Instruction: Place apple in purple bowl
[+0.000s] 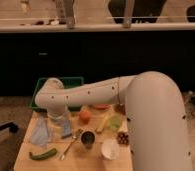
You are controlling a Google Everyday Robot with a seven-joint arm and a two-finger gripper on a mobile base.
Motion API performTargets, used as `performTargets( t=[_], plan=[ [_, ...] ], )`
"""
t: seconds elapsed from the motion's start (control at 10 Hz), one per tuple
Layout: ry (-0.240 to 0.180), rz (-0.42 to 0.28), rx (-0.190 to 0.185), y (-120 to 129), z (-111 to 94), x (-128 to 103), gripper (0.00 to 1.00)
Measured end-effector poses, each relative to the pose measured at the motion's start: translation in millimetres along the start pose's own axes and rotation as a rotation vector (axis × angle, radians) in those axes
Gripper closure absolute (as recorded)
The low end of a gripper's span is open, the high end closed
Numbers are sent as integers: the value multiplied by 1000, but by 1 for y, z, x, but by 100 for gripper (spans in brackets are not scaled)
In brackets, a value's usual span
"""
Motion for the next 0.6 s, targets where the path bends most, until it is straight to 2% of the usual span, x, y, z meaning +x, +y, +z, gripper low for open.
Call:
performTargets(
  t=[0.4, 0.6],
  plan=[
    [2, 104, -29, 12, 3, -14, 20],
    [3, 132, -38, 18, 4, -17, 20]
  ],
)
